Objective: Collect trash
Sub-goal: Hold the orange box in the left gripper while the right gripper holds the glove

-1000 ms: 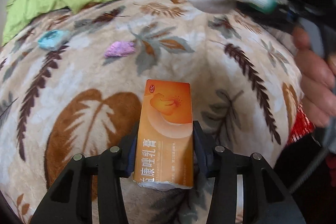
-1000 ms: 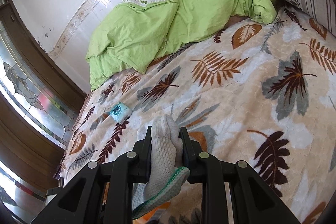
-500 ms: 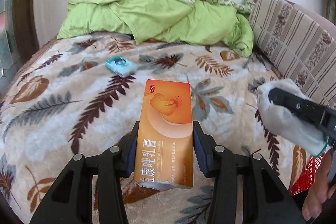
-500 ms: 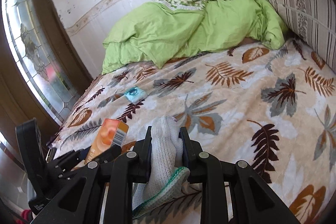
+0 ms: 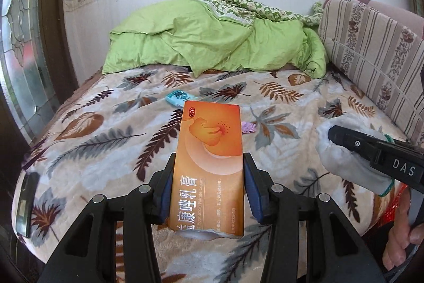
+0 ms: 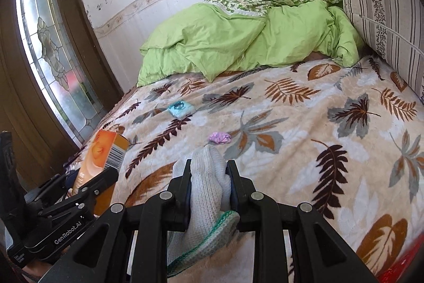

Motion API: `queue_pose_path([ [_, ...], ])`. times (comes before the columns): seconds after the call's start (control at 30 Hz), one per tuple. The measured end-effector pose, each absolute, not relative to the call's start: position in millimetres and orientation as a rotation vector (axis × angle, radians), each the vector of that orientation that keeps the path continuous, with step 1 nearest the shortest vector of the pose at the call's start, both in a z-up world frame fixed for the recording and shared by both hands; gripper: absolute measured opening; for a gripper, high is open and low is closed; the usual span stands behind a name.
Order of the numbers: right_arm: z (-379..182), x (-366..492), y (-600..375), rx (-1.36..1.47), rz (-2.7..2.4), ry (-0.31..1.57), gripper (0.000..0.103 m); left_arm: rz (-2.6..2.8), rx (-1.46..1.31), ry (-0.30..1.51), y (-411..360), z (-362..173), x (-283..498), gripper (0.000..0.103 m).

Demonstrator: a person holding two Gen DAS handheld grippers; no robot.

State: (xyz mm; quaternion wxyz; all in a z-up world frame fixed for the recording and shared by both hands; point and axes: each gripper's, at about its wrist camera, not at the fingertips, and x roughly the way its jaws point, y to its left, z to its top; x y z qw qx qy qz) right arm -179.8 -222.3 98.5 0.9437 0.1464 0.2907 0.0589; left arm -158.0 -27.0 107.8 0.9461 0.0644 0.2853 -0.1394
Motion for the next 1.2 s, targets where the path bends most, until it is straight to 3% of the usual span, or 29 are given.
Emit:
queue_pose_path([
  [1.2, 76.7, -156.3, -224.4, 0.315, 0.108, 0.646, 0.024, -0.248, 0.166, 0.612, -42.1, 74.3, -133.9, 0.045],
])
